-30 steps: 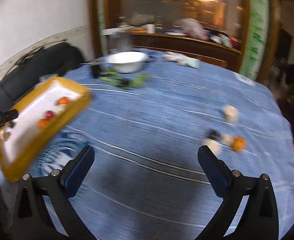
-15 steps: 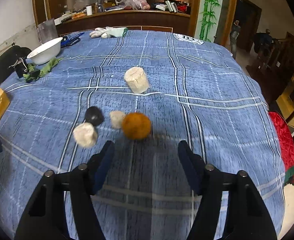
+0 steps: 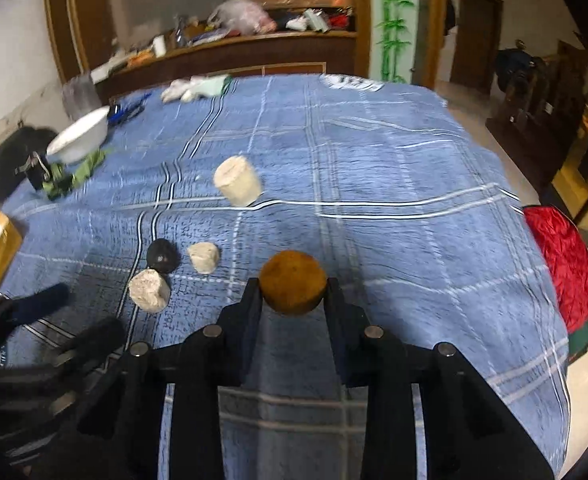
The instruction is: Organize fruits
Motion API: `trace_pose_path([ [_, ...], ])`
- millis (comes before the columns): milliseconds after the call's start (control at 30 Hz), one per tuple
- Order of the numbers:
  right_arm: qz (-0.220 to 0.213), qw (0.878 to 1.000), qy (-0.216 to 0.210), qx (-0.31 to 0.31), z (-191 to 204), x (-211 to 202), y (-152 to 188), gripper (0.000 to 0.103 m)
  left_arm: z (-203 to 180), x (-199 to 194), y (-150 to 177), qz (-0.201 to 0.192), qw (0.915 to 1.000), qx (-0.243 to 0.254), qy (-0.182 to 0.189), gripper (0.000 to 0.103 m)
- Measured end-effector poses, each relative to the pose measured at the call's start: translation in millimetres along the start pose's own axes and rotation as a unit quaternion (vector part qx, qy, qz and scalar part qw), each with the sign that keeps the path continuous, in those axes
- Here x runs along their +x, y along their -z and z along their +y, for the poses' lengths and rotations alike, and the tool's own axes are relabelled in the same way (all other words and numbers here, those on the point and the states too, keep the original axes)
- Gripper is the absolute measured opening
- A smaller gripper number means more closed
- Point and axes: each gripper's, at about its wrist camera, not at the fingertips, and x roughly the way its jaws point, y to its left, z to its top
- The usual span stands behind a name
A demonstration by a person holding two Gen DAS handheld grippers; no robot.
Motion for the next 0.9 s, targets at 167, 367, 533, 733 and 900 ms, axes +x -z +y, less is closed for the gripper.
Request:
trace_pose_path([
  [167, -0.011, 1.0, -0.006, 0.017, -7, -11, 4, 0.033, -22, 25, -6, 0.004, 0.9987, 0.036, -0.037, 0.029],
  [367, -0.011, 1.0, -0.018, 0.01, 3, -16, 10, 0.033, -2, 10, 0, 0.008, 0.999, 0.019, -0.041, 0.028],
  [533, -0.011, 0.999, -0.033, 0.011, 22, -25, 21, 0.033, 21, -9, 16, 0.005, 0.9976, 0.006, -0.069, 0.028],
  [733, -0.024, 0.998, -0.048, 0.028, 48, -43, 39, 0.033, 44, -27, 34, -0.007, 0.9965, -0.004, -0.084, 0.028],
  [900, -0.035, 0.998, -0.046, 0.021, 75, -50, 50, 0.033, 59, -39, 44, -0.017, 0.9961, -0.016, -0.085, 0.028],
])
